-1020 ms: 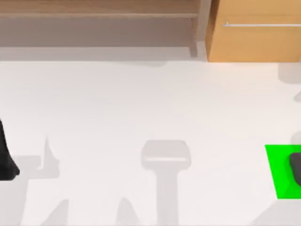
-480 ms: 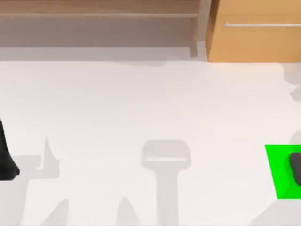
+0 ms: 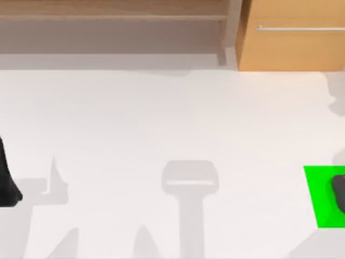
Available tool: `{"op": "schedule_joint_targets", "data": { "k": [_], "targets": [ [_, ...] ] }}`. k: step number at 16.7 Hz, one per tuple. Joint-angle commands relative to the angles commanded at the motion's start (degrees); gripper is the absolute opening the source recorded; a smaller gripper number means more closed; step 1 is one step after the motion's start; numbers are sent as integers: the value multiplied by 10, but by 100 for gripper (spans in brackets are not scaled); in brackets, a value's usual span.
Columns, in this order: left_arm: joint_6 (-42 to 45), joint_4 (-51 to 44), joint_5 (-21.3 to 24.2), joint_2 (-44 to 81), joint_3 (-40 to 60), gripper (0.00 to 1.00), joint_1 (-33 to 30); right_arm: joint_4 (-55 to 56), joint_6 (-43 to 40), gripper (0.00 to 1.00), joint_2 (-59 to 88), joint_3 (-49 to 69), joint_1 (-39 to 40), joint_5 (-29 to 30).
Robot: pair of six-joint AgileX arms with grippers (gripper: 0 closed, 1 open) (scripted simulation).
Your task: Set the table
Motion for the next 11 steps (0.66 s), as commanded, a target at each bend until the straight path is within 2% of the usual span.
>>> {"op": "schedule_joint_targets", "data": {
  "k": [11],
  "targets": [
    [0,0,0,0,0,100,0,29,-12,100,-77,-111,-37,-37]
  ]
}}
